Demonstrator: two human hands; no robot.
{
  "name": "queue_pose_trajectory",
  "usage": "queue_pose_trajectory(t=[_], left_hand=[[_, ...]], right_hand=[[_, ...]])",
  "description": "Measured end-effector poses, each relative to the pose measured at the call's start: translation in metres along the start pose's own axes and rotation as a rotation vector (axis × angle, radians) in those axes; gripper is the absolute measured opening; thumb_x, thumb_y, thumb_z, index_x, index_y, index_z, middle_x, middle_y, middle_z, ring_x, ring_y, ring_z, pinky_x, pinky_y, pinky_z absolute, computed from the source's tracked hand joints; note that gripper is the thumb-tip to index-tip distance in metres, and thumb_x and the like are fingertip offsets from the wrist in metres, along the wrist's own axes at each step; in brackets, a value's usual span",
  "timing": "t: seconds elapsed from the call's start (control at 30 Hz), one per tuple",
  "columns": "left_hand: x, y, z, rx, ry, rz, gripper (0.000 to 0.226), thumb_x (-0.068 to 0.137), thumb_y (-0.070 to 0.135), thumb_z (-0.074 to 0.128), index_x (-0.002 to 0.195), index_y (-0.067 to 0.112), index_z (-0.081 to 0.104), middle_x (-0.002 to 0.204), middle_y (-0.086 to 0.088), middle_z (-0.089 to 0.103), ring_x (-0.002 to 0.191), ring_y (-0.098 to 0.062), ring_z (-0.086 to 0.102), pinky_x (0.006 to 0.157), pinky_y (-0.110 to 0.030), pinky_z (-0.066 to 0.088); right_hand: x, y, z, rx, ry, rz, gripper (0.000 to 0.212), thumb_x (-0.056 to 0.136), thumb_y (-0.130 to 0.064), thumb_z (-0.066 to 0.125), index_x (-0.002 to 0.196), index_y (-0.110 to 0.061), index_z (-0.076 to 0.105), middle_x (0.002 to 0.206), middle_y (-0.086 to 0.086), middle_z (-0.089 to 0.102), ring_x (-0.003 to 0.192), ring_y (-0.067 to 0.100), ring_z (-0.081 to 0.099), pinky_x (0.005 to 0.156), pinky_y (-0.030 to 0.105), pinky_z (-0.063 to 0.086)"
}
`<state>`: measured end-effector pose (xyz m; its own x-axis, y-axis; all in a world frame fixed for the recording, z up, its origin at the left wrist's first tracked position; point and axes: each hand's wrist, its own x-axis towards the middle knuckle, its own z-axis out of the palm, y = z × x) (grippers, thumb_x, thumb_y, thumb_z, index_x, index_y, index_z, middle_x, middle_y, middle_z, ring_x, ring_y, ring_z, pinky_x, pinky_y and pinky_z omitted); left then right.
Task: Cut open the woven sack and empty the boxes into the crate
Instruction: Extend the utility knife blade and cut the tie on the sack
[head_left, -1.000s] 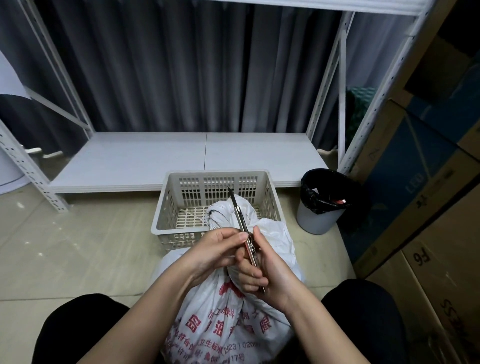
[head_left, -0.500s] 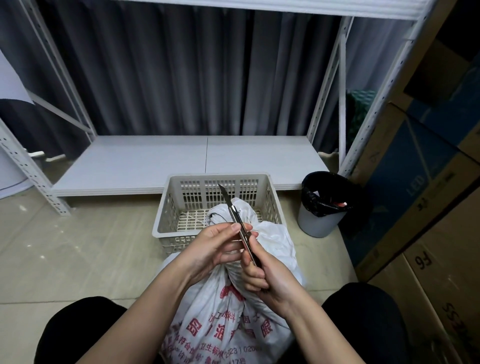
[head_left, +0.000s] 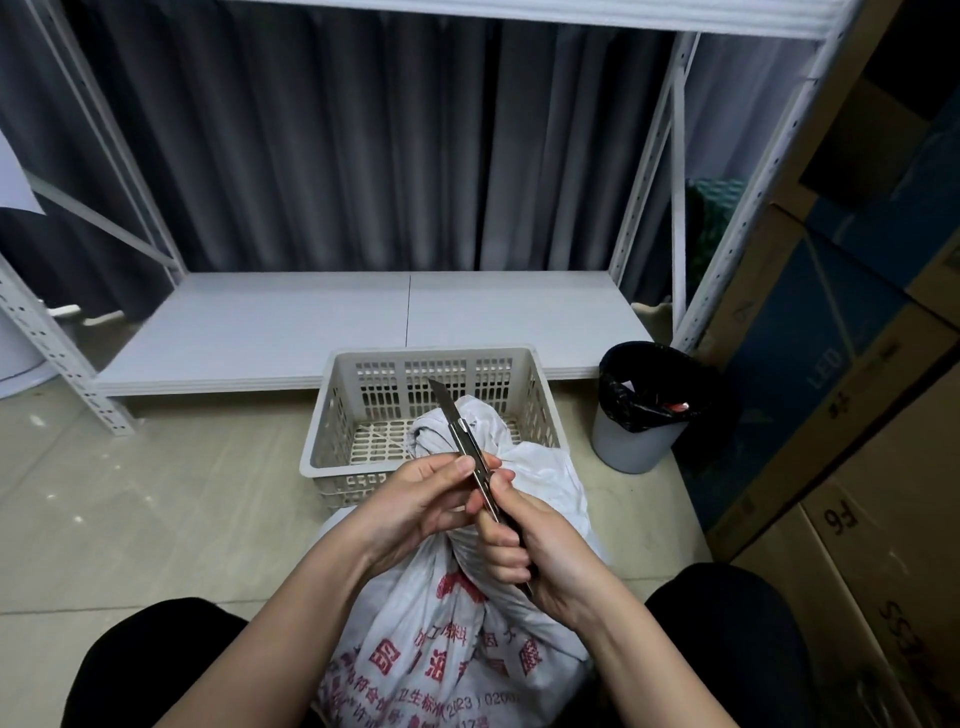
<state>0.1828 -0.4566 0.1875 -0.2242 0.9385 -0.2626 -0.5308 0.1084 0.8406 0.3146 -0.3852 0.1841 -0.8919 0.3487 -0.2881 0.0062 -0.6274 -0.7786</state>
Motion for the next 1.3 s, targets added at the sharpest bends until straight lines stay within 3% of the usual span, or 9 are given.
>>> queue_pose_trajectory(t=[0.2,0.43,0.6,0.7,0.8,0.9,1.0,1.13,1.3], left_hand=[[-0.002,0.002,-0.004,0.025,-0.039,0.003,0.036,0.067,0.035,0.073,0.094,0.012,0.077,0.111,-0.014,0.071,0.092,-0.016,0.066,0.070,-0.019,0.056],[0.000,0.000,-0.007,0.088,-0.025,0.011,0.031,0.083,0.022,0.055,0.105,0.004,0.067,0.110,-0.014,0.071,0.098,-0.016,0.070,0.075,-0.024,0.058],[0.000,-0.004,-0.009,0.163,-0.008,0.009,0.032,0.082,0.028,0.063,0.100,0.003,0.070,0.114,-0.024,0.067,0.103,-0.027,0.066,0.080,-0.025,0.057],[0.003,-0.007,-0.011,0.208,-0.002,0.011,0.047,0.084,0.029,0.059,0.109,-0.010,0.062,0.114,-0.040,0.058,0.087,-0.027,0.067,0.078,-0.025,0.056],[0.005,-0.009,-0.010,0.243,-0.004,0.002,0.056,0.085,0.031,0.058,0.115,-0.016,0.056,0.093,-0.038,0.062,0.069,-0.019,0.067,0.076,-0.025,0.056],[0.006,-0.012,-0.009,0.117,0.002,0.004,0.041,0.085,0.029,0.058,0.107,-0.004,0.067,0.112,-0.042,0.057,0.095,-0.034,0.059,0.079,-0.028,0.056],[0.008,-0.010,-0.006,-0.017,0.021,0.010,0.035,0.085,0.030,0.055,0.105,0.007,0.071,0.117,-0.022,0.066,0.113,-0.034,0.057,0.082,-0.026,0.055],[0.013,-0.009,-0.003,-0.079,0.055,0.041,0.046,0.086,0.035,0.049,0.121,0.009,0.060,0.121,-0.015,0.066,0.115,-0.025,0.062,0.096,-0.035,0.050],[0.014,-0.012,-0.002,-0.145,0.072,0.051,0.043,0.087,0.035,0.048,0.121,0.011,0.061,0.119,-0.014,0.067,0.107,-0.022,0.066,0.077,-0.027,0.056]], right_hand=[[0.002,0.006,0.003,-0.106,0.069,-0.014,0.037,0.083,-0.050,0.046,0.075,-0.015,0.052,0.047,-0.005,0.025,0.034,0.003,0.017,0.032,0.014,0.016],[0.004,0.009,0.003,-0.192,0.116,-0.020,0.042,0.079,-0.057,0.047,0.068,-0.017,0.051,0.045,-0.005,0.025,0.034,0.004,0.018,0.034,0.016,0.015],[0.005,0.012,0.003,-0.197,0.155,0.015,0.048,0.078,-0.063,0.046,0.066,-0.017,0.050,0.042,-0.006,0.026,0.034,0.005,0.018,0.033,0.015,0.017],[0.009,0.015,0.001,-0.216,0.168,0.058,0.056,0.078,-0.069,0.042,0.059,-0.017,0.046,0.042,-0.006,0.024,0.035,0.006,0.017,0.034,0.017,0.018],[0.012,0.016,0.000,-0.213,0.172,0.082,0.061,0.071,-0.076,0.041,0.054,-0.017,0.044,0.041,-0.005,0.023,0.034,0.008,0.018,0.034,0.018,0.019],[0.015,0.016,-0.001,-0.154,0.127,0.056,0.059,0.079,-0.069,0.038,0.055,-0.015,0.045,0.039,-0.004,0.022,0.032,0.007,0.019,0.034,0.017,0.018],[0.019,0.017,0.000,0.014,0.039,-0.011,0.047,0.084,-0.054,0.043,0.062,-0.012,0.050,0.038,-0.003,0.028,0.028,0.005,0.021,0.032,0.014,0.019],[0.022,0.019,-0.001,0.096,0.017,-0.115,0.027,0.086,-0.035,0.048,0.091,-0.008,0.048,0.045,0.001,0.038,0.026,0.004,0.021,0.037,0.015,0.011],[0.023,0.020,-0.006,0.069,0.018,-0.140,0.029,0.092,-0.023,0.045,0.107,-0.001,0.058,0.060,0.001,0.052,0.036,0.006,0.033,0.040,0.021,0.017]])
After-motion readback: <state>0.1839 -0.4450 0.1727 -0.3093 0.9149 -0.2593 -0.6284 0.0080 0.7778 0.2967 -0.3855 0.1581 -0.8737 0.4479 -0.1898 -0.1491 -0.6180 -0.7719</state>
